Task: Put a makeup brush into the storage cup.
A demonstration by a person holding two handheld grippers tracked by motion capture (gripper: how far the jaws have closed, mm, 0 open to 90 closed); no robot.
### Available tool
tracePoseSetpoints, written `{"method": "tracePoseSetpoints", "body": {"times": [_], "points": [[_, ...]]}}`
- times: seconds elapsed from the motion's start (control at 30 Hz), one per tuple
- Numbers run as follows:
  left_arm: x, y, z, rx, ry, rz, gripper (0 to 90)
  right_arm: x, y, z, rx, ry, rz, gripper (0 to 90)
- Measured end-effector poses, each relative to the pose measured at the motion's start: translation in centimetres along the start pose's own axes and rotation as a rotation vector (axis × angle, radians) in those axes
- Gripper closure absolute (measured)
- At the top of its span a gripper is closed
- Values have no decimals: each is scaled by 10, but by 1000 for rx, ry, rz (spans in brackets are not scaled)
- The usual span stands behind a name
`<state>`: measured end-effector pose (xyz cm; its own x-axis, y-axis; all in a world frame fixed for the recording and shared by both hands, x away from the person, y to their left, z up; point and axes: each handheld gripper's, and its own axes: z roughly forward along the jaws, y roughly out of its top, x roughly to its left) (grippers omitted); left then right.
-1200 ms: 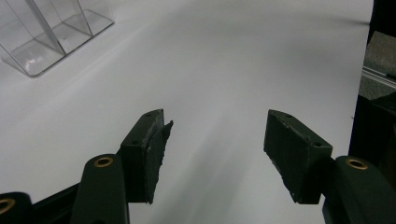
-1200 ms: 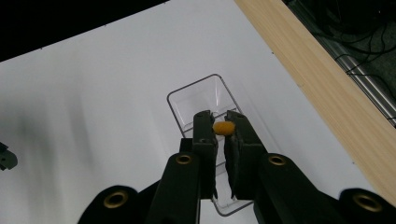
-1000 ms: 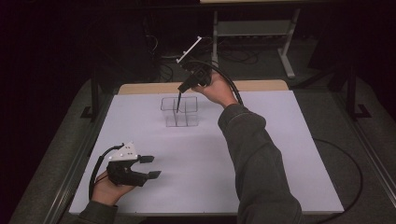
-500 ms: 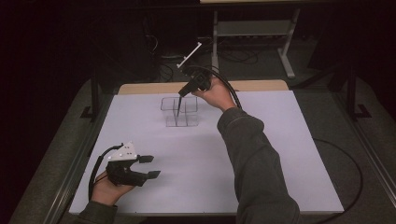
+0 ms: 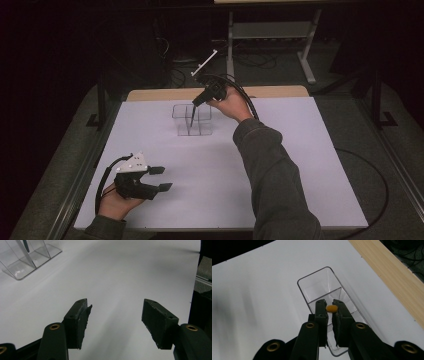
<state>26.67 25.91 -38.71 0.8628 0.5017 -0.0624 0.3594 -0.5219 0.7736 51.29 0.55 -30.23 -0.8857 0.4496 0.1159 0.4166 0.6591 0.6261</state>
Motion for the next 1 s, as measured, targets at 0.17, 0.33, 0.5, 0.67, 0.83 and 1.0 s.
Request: {"method": "tracePoseSetpoints", "body": {"times": [0.17,0.33,0.5,0.67,0.83,1.0], "points": [[0,0,0,-1,-2,-1,372,0,-1,-1,2,-1,10,819],[-2,0,1,-1,-2,-8,375,-1,-2,3,9,13,17,811],[-1,0,1,4,-3,-5,373,-1,-3,2,1,5,33,719],[-1,0,2,5,-3,4,371,-2,-8,-3,-9,5,34,709],[-2,1,3,9,-8,3,370,-2,-15,-11,-14,12,41,705],[-3,2,5,14,-14,0,367,-2,-19,-19,-34,16,41,695]]}}
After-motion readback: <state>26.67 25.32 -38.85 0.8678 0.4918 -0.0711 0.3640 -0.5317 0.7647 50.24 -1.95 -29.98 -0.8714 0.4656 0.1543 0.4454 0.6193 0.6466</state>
